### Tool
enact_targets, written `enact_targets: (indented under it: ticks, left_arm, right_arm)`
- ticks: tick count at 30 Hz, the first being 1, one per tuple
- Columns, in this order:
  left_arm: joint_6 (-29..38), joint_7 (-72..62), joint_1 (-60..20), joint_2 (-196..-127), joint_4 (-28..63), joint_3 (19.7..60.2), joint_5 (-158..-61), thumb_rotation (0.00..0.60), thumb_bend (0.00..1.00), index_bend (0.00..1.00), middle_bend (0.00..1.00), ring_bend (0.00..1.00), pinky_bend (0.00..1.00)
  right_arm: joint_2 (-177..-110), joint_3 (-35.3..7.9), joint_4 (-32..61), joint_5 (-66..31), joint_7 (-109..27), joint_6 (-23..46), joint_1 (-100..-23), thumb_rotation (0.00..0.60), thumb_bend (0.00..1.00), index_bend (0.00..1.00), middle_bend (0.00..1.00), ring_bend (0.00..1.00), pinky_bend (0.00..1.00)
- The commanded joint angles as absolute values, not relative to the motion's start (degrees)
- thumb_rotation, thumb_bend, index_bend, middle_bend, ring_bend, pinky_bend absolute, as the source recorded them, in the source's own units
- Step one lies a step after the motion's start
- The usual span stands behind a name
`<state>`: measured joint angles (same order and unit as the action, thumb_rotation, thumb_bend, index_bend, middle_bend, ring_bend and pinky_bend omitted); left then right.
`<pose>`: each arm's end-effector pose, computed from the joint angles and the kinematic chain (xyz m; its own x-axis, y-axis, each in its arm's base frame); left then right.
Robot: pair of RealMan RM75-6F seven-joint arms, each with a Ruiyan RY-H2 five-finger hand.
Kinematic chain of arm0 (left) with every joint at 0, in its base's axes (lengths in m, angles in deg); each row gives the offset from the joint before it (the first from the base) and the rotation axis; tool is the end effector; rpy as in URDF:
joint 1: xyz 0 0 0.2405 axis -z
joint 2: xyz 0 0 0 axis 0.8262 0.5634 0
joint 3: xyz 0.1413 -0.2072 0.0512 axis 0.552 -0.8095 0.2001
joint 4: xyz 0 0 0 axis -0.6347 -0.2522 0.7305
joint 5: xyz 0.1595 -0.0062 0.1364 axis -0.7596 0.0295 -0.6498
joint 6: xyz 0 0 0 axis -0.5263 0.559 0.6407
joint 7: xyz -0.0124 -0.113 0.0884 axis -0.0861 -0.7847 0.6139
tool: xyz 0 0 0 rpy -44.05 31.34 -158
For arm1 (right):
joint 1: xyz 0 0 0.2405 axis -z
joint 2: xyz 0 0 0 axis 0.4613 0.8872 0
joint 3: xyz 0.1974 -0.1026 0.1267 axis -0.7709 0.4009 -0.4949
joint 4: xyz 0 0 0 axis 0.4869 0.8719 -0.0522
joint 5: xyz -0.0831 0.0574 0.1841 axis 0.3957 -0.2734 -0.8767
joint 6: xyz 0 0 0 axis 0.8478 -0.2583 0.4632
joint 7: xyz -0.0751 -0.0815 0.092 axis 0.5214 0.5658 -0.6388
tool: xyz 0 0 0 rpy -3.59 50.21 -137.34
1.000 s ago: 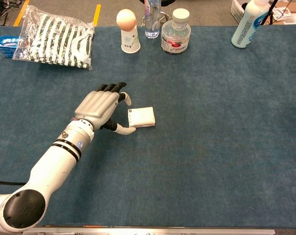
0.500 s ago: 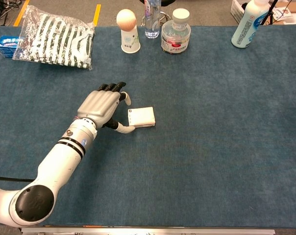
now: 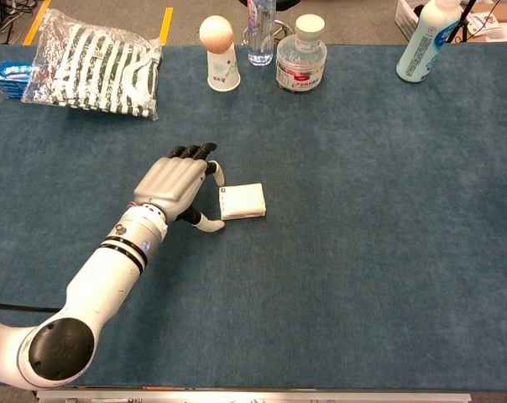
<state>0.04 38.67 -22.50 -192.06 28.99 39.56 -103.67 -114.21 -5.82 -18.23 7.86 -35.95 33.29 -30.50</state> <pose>-0.1175 0.2525 -0.1166 0.4185 0.3339 0.8446 0.9060 -0.2183 -0.3626 -0.2704 -0.1667 0.1886 0.3916 -0.0177 0.9200 -0.9197 -0.0368 0.3908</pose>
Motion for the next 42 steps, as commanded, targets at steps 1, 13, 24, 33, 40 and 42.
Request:
enact_targets:
  ticks: [1, 13, 24, 33, 40, 42]
  left_arm:
    - [0.11, 38.52, -22.47, -192.19, 28.99, 39.56, -103.66, 0.485, 0.14, 0.33, 0.00, 0.00, 0.00]
    - [0.95, 37.31, -22.02, -192.88, 29.03, 38.80, -102.86, 0.435, 0.14, 0.33, 0.00, 0.00, 0.00]
    - [1.10, 36.27, -21.72, -193.87, 27.35, 38.52, -102.96, 0.400, 0.14, 0.34, 0.00, 0.00, 0.00]
    - [0.76, 34.67, -21.67, -194.84, 25.25, 37.93, -103.76, 0.402, 0.14, 0.41, 0.00, 0.00, 0.00]
    - [0.66, 34.27, -21.78, -195.25, 24.41, 38.05, -104.21, 0.402, 0.14, 0.47, 0.00, 0.00, 0.00]
    - [0.61, 34.20, -21.82, -195.31, 24.32, 38.10, -104.39, 0.402, 0.14, 0.50, 0.00, 0.00, 0.00]
  right_arm:
    - [-114.22, -5.81, -18.24, 7.88, -35.95, 33.30, -30.49, 0.600, 0.00, 0.35, 0.27, 0.04, 0.12]
    - [-114.21, -5.84, -18.21, 7.85, -35.99, 33.25, -30.50, 0.600, 0.00, 0.35, 0.27, 0.04, 0.12]
    - [-114.20, -5.87, -18.18, 7.85, -36.05, 33.24, -30.49, 0.600, 0.00, 0.36, 0.27, 0.04, 0.12]
    - [-114.23, -5.89, -18.11, 7.71, -36.05, 33.00, -30.59, 0.600, 0.00, 0.35, 0.27, 0.04, 0.12]
    - [-114.27, -5.90, -18.10, 7.66, -35.96, 32.96, -30.61, 0.600, 0.00, 0.35, 0.27, 0.04, 0.12]
    - [-114.28, -5.90, -18.10, 7.65, -35.93, 32.93, -30.62, 0.600, 0.00, 0.35, 0.27, 0.04, 0.12]
